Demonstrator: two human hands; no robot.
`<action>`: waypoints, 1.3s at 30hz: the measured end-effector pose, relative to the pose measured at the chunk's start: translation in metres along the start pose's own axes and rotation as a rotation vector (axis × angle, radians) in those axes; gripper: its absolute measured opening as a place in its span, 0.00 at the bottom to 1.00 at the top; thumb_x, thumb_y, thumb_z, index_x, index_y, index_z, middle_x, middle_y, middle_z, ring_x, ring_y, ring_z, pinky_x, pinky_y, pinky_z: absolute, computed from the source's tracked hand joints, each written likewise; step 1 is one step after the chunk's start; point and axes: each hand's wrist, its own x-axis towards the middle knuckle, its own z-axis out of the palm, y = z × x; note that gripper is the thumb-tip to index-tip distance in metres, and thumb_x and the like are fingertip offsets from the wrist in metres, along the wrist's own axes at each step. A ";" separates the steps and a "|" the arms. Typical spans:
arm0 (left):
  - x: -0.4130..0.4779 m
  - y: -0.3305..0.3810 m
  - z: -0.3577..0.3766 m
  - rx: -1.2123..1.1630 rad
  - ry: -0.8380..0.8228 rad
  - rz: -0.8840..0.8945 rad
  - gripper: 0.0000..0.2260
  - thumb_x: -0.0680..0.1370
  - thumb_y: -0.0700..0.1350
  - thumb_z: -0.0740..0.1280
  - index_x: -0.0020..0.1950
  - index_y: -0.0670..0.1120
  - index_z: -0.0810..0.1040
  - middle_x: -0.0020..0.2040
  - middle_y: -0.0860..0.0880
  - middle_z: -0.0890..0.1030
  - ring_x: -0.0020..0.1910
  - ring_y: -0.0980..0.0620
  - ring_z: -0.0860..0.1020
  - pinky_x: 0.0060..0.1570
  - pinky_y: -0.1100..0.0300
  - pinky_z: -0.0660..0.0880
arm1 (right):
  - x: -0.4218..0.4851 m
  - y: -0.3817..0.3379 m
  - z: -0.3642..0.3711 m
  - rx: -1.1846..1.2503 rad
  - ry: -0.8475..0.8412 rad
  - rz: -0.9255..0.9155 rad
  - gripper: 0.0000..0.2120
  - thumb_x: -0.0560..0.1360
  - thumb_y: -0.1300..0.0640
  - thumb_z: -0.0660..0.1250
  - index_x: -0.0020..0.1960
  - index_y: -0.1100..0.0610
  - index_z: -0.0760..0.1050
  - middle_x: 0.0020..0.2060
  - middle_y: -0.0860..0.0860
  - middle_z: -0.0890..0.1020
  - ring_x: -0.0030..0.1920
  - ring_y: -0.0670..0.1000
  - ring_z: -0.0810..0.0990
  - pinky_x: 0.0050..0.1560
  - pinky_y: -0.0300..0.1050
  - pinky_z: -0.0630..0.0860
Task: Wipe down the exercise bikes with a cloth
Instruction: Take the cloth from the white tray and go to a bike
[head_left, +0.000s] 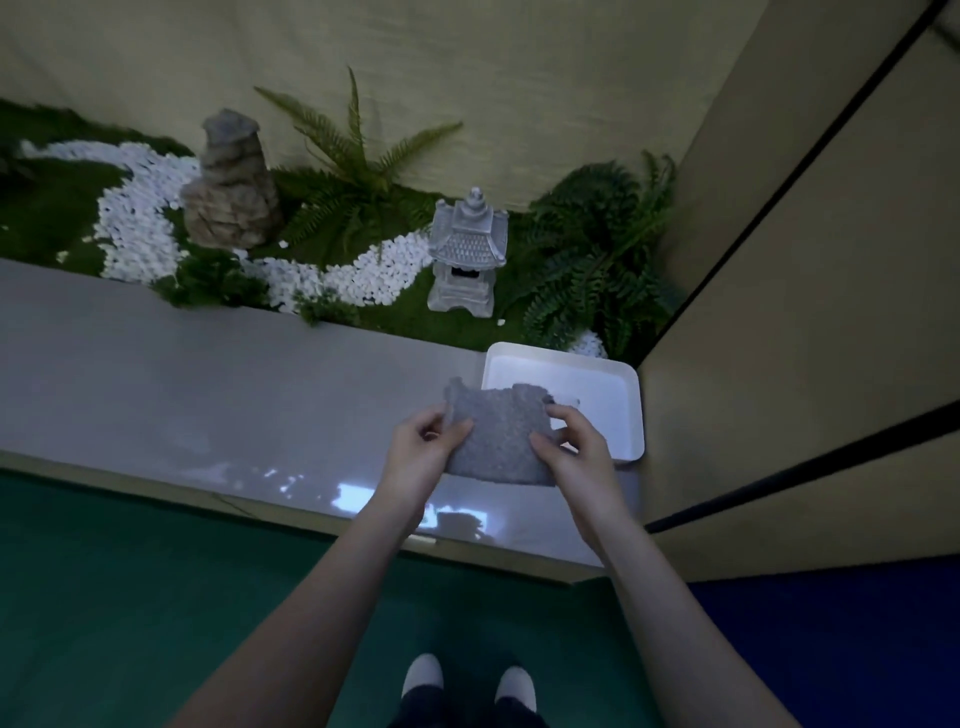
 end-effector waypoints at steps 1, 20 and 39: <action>-0.005 0.008 -0.002 0.093 0.028 0.086 0.03 0.74 0.40 0.70 0.47 0.45 0.81 0.44 0.44 0.82 0.46 0.45 0.79 0.47 0.52 0.78 | -0.002 -0.005 0.008 -0.047 0.002 -0.043 0.12 0.77 0.62 0.65 0.55 0.48 0.75 0.44 0.53 0.74 0.42 0.49 0.75 0.41 0.40 0.76; -0.112 0.039 0.027 0.246 0.150 0.209 0.26 0.67 0.40 0.77 0.63 0.48 0.73 0.45 0.50 0.75 0.37 0.59 0.73 0.37 0.69 0.73 | -0.028 -0.042 0.019 0.078 -0.522 0.035 0.17 0.73 0.56 0.72 0.59 0.54 0.70 0.51 0.56 0.81 0.49 0.54 0.83 0.49 0.53 0.82; -0.304 -0.041 0.008 -0.752 0.790 0.197 0.16 0.72 0.48 0.69 0.54 0.39 0.80 0.44 0.43 0.76 0.38 0.52 0.72 0.40 0.62 0.69 | -0.153 -0.001 0.029 -0.237 -1.468 -0.146 0.12 0.77 0.67 0.64 0.59 0.59 0.71 0.46 0.54 0.81 0.45 0.47 0.80 0.48 0.42 0.77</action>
